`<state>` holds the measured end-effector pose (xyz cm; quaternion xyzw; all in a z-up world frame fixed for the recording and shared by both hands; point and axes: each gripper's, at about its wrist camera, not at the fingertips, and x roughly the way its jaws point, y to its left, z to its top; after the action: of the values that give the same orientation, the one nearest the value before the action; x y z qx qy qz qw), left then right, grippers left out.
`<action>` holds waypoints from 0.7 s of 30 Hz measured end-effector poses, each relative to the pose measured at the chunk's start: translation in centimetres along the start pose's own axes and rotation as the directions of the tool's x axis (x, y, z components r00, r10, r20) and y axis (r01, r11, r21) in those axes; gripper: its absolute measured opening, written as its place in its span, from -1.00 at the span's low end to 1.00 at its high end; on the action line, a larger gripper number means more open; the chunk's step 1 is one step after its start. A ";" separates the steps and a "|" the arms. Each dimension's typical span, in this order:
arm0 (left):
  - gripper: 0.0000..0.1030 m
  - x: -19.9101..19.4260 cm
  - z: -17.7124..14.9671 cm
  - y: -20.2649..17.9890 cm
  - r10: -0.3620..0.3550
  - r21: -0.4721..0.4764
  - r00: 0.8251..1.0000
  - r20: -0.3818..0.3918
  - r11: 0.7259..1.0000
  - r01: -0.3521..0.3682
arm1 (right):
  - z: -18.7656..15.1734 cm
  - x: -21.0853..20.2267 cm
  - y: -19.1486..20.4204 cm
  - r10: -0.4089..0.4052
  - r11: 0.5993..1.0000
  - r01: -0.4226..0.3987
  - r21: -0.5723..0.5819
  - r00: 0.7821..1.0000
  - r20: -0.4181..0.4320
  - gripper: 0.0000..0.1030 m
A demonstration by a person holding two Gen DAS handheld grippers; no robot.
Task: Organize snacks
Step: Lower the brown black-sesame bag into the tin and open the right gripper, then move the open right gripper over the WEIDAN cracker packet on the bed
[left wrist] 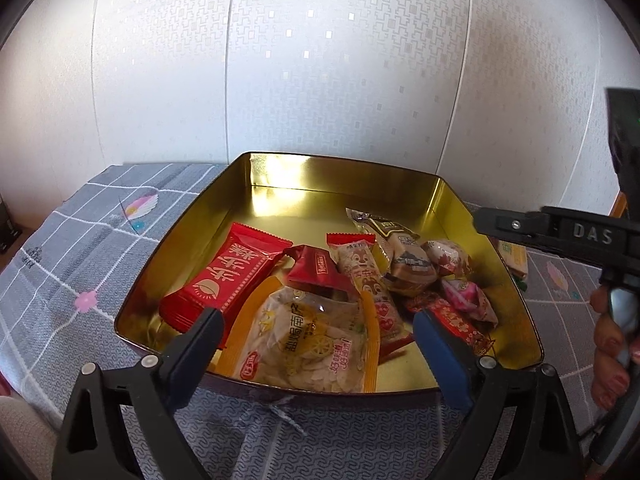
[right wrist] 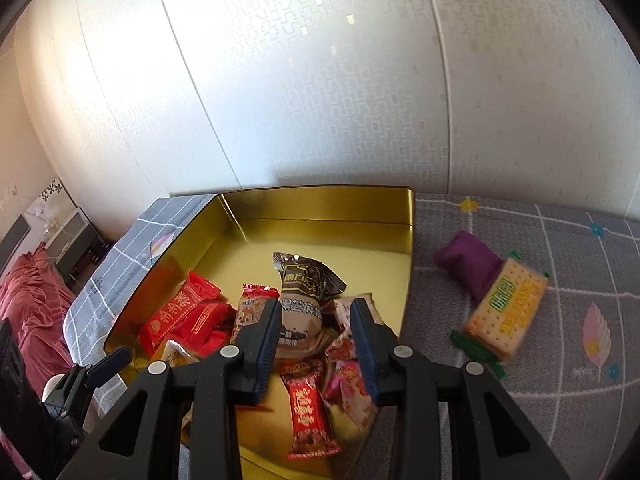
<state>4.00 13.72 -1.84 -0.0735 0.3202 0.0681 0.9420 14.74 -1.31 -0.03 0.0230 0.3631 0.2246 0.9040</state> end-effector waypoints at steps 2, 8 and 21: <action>0.88 0.0 -0.1 -0.2 0.000 0.006 1.000 -0.003 1.000 0.000 | -0.5 -0.7 -0.8 -0.001 1.000 0.001 0.028 1.000 0.003 -0.29; 0.90 0.0 -0.2 -0.8 0.003 0.034 1.000 0.000 0.999 -0.003 | -1.7 -2.3 -3.5 -0.024 0.996 0.023 0.088 1.000 0.012 -0.29; 0.92 -0.2 -0.4 -1.7 0.007 0.074 1.000 0.006 0.997 -0.008 | -6.8 -3.7 -10.1 -0.117 0.971 0.122 0.205 0.992 -0.037 -0.29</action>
<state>3.94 11.93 -1.87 -0.0370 0.3201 0.0598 0.9448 11.81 -12.76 -4.72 0.0923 0.3961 0.1309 0.9041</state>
